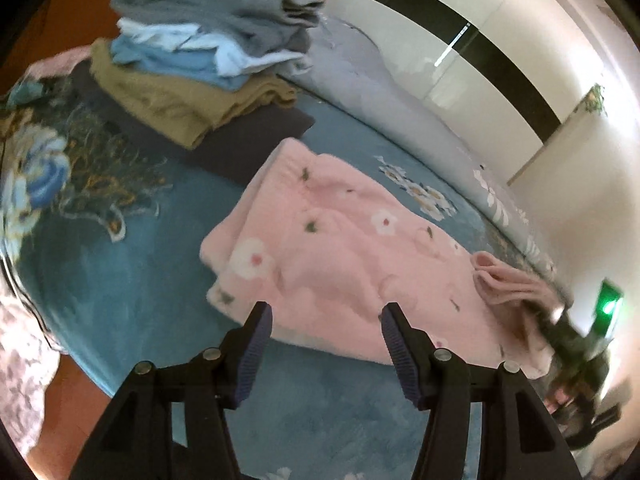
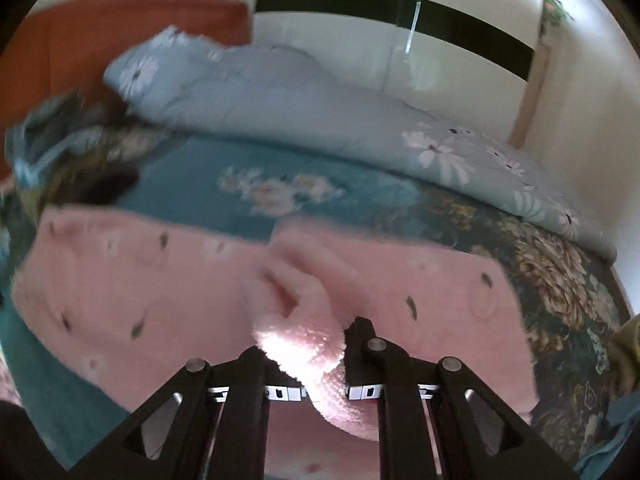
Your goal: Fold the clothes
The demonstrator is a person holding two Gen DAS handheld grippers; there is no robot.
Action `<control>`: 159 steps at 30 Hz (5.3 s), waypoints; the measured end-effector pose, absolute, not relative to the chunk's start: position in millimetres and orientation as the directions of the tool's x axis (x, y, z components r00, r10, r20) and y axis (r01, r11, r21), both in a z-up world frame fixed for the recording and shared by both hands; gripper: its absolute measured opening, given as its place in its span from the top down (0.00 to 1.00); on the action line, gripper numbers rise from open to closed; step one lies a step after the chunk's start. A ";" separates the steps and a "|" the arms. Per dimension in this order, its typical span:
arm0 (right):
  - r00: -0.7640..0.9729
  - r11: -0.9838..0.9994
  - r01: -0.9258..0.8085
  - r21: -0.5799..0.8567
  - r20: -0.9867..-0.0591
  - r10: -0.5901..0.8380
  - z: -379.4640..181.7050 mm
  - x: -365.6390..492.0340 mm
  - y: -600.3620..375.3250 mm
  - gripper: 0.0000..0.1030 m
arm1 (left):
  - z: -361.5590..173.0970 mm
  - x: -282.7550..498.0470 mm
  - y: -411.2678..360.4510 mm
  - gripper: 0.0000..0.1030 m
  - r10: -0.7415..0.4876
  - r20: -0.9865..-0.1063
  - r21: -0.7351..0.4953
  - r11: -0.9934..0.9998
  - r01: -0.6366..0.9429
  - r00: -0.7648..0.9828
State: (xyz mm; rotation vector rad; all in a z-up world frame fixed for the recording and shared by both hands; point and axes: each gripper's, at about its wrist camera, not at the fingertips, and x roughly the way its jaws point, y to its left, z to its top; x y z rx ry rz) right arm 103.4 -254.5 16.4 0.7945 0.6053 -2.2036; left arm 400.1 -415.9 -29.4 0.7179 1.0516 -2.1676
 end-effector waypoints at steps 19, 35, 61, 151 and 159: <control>-0.361 -0.577 0.808 0.118 -0.676 -0.642 -9.7 121.7 -173.7 0.50 | -30.7 245.6 -386.2 0.41 0.009 -0.689 -0.561 -0.639 0.526 -0.725; -0.266 -0.553 0.792 0.258 -0.670 -0.693 -18.0 82.0 -161.0 0.50 | -59.0 167.1 -373.7 0.41 0.135 -0.700 -0.616 -0.610 0.498 -0.701; -0.163 -0.399 0.871 0.287 -0.597 -0.786 2.0 98.6 -165.3 0.92 | -89.0 130.4 -414.4 0.35 0.295 -0.426 -0.895 -0.277 0.350 -0.855; -0.364 -0.672 0.633 0.383 -0.619 -0.696 -26.9 67.3 -86.9 0.55 | 120.6 209.2 -358.3 0.74 -0.268 -0.377 -0.445 -0.787 0.427 -0.887; -0.438 -0.730 0.538 0.422 -0.600 -0.669 -31.0 48.7 -31.2 0.55 | 103.1 86.4 -264.0 0.74 -0.017 -0.492 -0.345 -0.914 0.213 -0.870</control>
